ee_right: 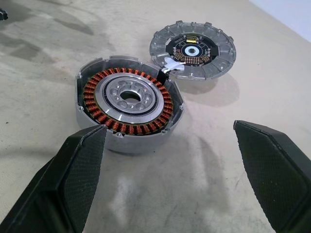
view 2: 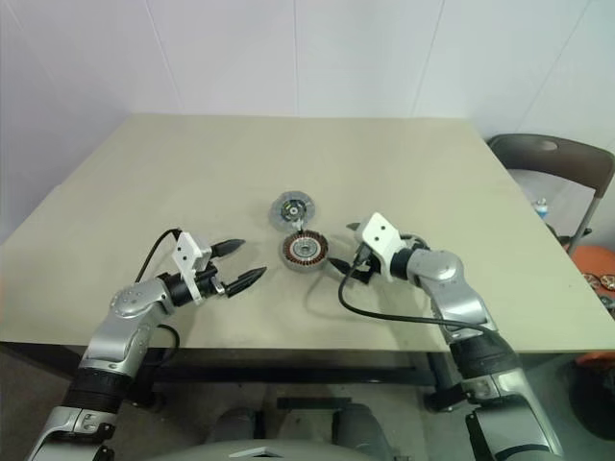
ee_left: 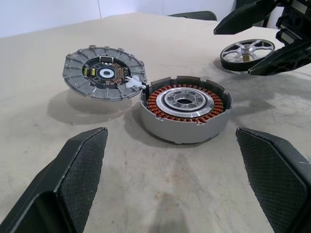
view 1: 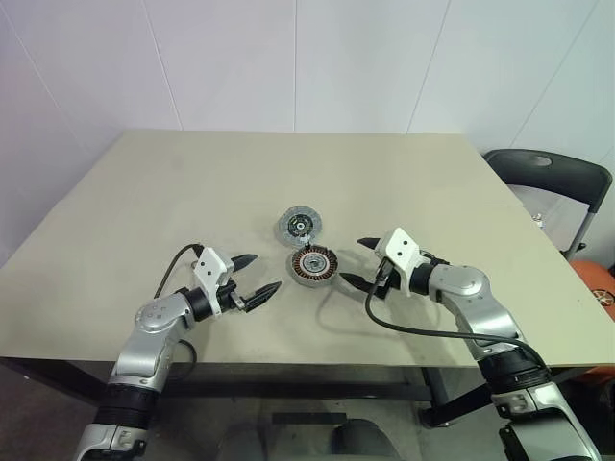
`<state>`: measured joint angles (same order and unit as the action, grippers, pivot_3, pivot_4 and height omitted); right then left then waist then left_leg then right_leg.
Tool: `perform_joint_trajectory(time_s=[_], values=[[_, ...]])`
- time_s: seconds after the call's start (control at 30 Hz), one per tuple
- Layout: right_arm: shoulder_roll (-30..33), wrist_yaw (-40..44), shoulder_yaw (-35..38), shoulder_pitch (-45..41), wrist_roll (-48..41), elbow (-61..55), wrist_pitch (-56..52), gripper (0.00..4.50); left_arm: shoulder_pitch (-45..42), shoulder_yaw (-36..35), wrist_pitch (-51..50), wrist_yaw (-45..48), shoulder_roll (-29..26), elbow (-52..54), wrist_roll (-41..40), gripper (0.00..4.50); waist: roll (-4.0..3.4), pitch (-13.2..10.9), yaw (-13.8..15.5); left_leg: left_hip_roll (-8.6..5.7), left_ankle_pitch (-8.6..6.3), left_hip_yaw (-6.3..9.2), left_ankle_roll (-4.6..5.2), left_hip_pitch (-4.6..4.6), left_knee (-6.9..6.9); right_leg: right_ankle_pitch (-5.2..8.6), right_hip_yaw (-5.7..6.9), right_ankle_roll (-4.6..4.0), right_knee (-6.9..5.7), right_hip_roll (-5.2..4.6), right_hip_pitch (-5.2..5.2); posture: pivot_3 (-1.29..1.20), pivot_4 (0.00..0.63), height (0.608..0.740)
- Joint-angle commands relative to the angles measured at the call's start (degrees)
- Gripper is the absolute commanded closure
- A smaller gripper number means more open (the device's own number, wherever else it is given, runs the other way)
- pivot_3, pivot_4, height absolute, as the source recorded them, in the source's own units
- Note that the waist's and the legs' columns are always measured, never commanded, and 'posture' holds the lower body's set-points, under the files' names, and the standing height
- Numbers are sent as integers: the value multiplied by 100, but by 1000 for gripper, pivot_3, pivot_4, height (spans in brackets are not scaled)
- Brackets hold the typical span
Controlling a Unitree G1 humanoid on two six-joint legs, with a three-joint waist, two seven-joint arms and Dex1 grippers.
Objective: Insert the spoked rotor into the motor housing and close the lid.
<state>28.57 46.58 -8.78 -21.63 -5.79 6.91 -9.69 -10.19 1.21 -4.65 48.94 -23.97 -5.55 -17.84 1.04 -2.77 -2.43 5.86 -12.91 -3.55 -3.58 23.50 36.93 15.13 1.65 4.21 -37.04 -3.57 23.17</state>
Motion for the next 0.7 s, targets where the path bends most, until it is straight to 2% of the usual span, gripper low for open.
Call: perform_joint_trajectory(time_s=[0.03, 0.47, 0.7], values=[[15, 4, 63, -51, -14, -234, 52, 93, -133, -59, 118, 62, -51, 42, 2, 1, 0, 0, 0, 0, 0, 0, 0, 0, 0, 0, 0, 0, 0, 0, 0, 0, 0, 740], [54, 158, -55, -193, 55, -225, 30, 93, -112, -39, 228, 93, -1, -82, 27, 1, 0, 0, 0, 0, 0, 0, 0, 0, 0, 0, 0, 0, 0, 0, 0, 0, 0, 740], [-245, 591, -844, -849, 454, 64, 221, 93, -171, -4, 259, 99, 42, -169, 61, 1, -1, 0, -13, 1, 0, 1, 0, -1, 0, 0, -1, 0, -7, 3, 3, 0, 0, 740]])
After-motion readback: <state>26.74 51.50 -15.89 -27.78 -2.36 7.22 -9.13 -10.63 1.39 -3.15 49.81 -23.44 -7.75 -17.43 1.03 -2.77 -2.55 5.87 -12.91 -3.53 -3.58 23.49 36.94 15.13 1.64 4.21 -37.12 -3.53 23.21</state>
